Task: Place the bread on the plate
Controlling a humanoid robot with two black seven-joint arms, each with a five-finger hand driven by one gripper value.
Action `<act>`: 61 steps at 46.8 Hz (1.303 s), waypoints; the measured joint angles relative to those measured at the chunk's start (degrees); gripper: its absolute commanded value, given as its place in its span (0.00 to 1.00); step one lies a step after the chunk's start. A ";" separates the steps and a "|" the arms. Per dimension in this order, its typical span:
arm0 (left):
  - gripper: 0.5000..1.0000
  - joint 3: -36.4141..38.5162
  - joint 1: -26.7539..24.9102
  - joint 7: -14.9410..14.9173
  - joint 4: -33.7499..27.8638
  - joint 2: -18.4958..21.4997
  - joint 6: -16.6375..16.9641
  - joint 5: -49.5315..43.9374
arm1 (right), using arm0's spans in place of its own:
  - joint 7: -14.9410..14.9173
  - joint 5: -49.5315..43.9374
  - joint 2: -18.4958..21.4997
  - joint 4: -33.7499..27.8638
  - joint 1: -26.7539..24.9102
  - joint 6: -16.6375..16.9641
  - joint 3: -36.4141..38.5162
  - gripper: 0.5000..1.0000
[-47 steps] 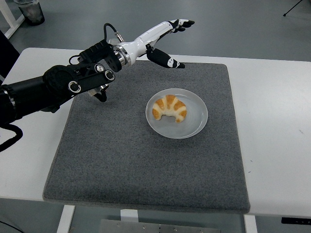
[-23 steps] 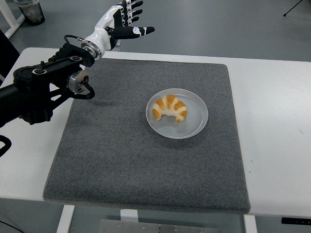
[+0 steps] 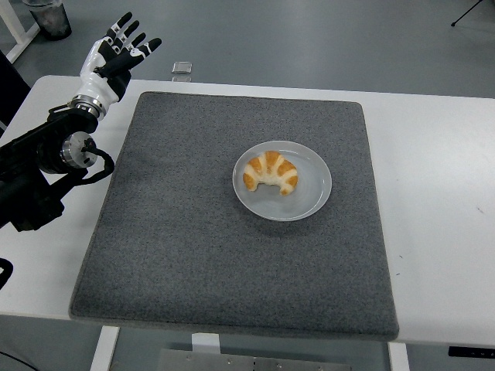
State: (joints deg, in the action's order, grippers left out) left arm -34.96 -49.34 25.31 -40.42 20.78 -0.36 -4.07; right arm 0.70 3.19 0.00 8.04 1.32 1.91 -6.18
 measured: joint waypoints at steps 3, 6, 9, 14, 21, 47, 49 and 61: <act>0.99 -0.04 0.03 0.12 0.44 -0.26 -0.51 -3.44 | -0.01 -0.03 0.00 0.03 0.00 0.09 -0.03 0.90; 0.99 -0.04 0.03 0.17 0.94 -0.45 -0.99 -5.95 | 0.01 -0.09 0.00 0.04 -0.01 0.11 -0.05 0.91; 0.99 -0.04 0.11 0.25 1.28 -0.75 -1.11 -7.17 | -0.01 -0.17 0.00 0.04 0.00 0.11 -0.06 0.91; 0.99 -0.44 0.33 0.34 1.62 -2.20 -1.13 -7.53 | -0.01 -0.21 0.00 0.04 0.03 0.12 -0.06 0.90; 0.99 -1.72 0.58 0.37 4.06 -5.07 -1.04 -7.54 | 0.00 -0.21 0.00 0.01 0.01 -0.07 -0.11 0.90; 0.99 -4.95 0.62 1.05 7.64 -12.00 -0.93 -6.88 | -0.01 -0.13 0.00 -0.04 0.00 -0.14 -0.05 0.90; 0.99 -4.95 0.59 1.06 7.65 -12.06 -0.93 -6.84 | 0.01 -0.13 0.00 -0.04 -0.01 -0.29 0.08 0.90; 0.99 -4.93 0.56 1.41 7.64 -12.16 -0.93 -6.67 | 0.00 -0.20 0.00 -0.08 0.05 -0.42 0.22 0.90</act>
State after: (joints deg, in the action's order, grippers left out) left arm -39.89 -48.78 26.73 -32.78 8.61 -1.29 -10.74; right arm 0.71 2.99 0.00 7.96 1.37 1.49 -5.96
